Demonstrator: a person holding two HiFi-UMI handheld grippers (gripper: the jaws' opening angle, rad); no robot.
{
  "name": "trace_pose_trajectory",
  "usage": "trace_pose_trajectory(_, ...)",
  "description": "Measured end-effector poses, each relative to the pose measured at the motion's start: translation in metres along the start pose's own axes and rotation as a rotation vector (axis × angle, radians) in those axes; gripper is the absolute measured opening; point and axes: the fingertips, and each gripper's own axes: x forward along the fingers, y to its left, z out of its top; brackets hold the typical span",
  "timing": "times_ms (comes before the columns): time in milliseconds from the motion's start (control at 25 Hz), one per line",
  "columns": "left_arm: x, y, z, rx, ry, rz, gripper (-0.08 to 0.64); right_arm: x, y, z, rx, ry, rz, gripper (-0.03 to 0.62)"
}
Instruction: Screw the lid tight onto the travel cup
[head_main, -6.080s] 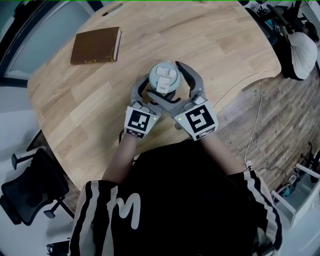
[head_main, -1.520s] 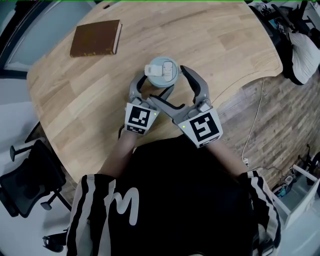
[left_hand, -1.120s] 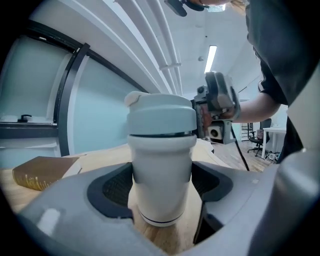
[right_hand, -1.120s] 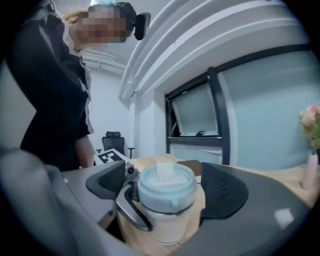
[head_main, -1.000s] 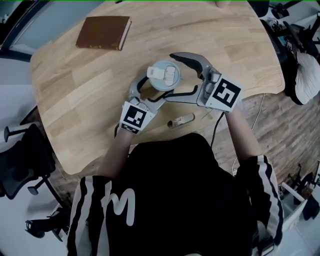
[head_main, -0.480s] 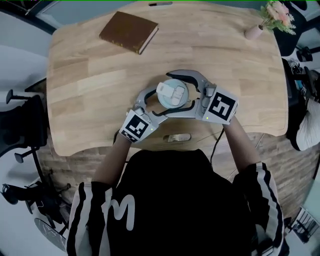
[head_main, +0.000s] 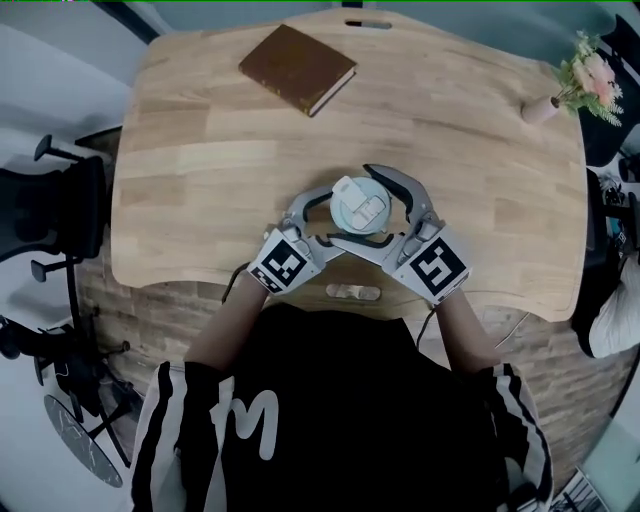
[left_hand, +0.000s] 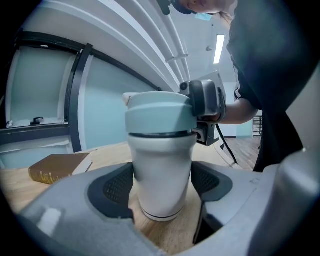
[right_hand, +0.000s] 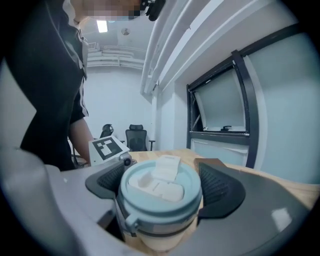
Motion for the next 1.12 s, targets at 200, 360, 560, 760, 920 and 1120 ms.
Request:
trace_pose_trajectory(200, -0.002, 0.002, 0.000, -0.005, -0.009, -0.013, 0.371, 0.003, -0.005, 0.001, 0.032, -0.006, -0.129, 0.462)
trace_pose_trajectory(360, -0.002, 0.003, -0.001, -0.005, -0.014, -0.018, 0.371, 0.004, -0.012, -0.001, 0.064, 0.009, -0.240, 0.462)
trace_pose_trajectory(560, 0.000, 0.003, -0.001, -0.010, -0.016, -0.037, 0.371, 0.001, -0.021, 0.000, 0.127, 0.005, -0.412, 0.462)
trace_pose_trajectory(760, -0.001, 0.003, -0.002, -0.004, -0.012, -0.042, 0.370, 0.000, -0.025, -0.002, 0.158, 0.011, -0.538, 0.462)
trace_pose_trajectory(920, -0.001, 0.002, -0.008, -0.004, 0.010, -0.047, 0.370, -0.002, -0.029, -0.003, 0.184, 0.004, -0.640, 0.462)
trace_pose_trajectory(1120, -0.001, 0.003, -0.005, 0.003, -0.007, -0.054, 0.370, -0.005, -0.033, -0.007, 0.206, 0.013, -0.751, 0.462)
